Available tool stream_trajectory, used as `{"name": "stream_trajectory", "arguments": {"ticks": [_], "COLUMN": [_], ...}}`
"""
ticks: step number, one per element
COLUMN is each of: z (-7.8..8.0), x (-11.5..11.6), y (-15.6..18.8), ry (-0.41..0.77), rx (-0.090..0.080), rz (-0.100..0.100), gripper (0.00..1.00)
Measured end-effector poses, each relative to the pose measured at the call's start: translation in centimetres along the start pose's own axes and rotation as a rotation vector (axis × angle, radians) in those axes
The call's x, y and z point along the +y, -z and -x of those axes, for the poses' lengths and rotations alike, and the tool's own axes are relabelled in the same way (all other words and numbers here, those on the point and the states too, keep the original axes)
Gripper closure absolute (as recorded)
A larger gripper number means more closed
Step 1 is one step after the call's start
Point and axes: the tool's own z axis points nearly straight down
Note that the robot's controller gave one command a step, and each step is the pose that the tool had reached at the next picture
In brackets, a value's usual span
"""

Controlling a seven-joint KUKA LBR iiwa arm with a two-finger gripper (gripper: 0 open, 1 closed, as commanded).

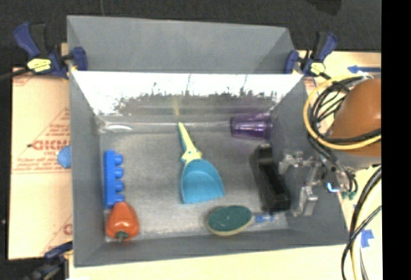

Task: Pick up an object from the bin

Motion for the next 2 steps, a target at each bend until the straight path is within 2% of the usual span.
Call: {"name": "stream_trajectory", "arguments": {"ticks": [1, 2], "z": [0.0, -0.2], "x": [0.0, 5.6], "y": [0.0, -7.7], "ry": [0.000, 0.327], "rx": [0.000, -0.003], "rz": [0.000, 0.001], "gripper": [0.00, 0.00]}}
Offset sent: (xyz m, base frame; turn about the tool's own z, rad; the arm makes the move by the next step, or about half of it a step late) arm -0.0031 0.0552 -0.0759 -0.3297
